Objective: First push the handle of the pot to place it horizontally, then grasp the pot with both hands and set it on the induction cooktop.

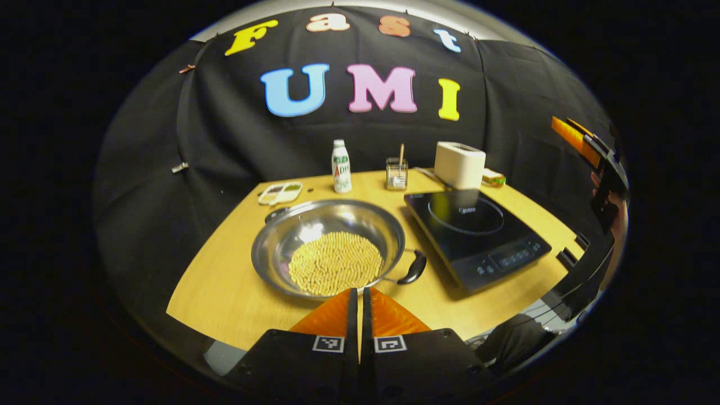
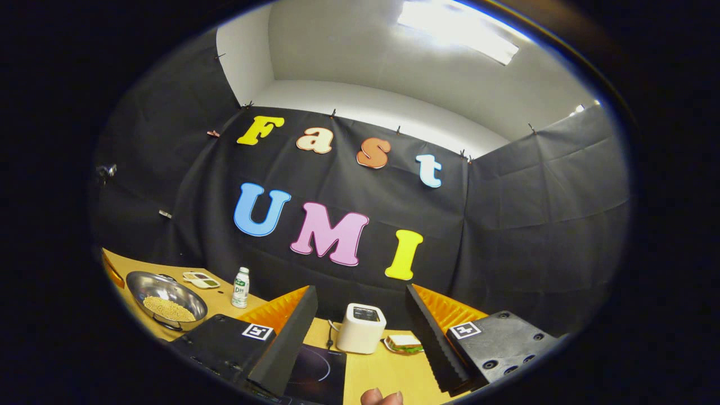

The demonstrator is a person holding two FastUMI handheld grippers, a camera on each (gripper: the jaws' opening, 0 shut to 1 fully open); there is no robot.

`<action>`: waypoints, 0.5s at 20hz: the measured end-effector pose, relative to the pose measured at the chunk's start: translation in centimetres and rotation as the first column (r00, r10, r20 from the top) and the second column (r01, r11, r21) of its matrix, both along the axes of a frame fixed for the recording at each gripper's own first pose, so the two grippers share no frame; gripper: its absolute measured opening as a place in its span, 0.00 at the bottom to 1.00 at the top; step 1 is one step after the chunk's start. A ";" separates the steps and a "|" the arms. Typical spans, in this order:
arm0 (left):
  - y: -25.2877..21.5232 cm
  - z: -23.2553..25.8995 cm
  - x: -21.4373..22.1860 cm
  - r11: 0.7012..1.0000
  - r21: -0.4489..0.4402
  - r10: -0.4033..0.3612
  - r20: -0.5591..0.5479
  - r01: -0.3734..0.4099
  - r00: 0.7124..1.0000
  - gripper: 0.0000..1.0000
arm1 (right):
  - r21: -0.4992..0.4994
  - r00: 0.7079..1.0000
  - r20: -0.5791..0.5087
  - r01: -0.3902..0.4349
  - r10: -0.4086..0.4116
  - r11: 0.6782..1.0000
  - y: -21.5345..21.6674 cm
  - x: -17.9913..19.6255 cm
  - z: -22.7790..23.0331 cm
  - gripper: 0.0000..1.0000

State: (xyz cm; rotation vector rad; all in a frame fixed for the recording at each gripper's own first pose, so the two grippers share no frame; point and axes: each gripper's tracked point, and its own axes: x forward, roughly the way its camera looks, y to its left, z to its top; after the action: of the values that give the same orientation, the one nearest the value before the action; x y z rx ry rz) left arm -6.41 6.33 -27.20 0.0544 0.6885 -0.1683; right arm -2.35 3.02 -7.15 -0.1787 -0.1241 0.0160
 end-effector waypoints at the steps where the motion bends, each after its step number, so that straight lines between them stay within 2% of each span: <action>1: 0.3 -1.3 -0.6 1.000 0.005 -0.011 -0.060 0.012 0.998 0.05 | 0.015 1.000 -0.019 -0.003 0.003 1.000 0.0 0.1 -0.7 0.97; 4: 1.0 -3.6 -0.7 1.000 -0.005 -0.017 -0.147 0.017 0.989 0.05 | 0.052 0.997 -0.073 -0.003 0.007 0.999 0.0 0.3 -2.6 0.98; 7: 2.0 -5.6 -0.6 0.999 0.040 -0.014 -0.232 0.024 0.973 0.05 | 0.096 0.992 -0.125 -0.004 0.016 0.995 0.1 0.3 -4.1 0.98; 10: 1.4 -6.5 0.1 0.998 0.027 -0.054 -0.289 0.064 0.956 0.05 | 0.119 0.989 -0.146 0.008 0.009 0.993 -0.3 0.7 -4.4 0.98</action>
State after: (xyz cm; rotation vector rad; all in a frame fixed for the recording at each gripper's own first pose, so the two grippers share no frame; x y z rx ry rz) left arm -6.35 7.69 -33.72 0.0858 0.9822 -0.2240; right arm -1.61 2.67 -11.55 -0.0578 0.0211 0.0220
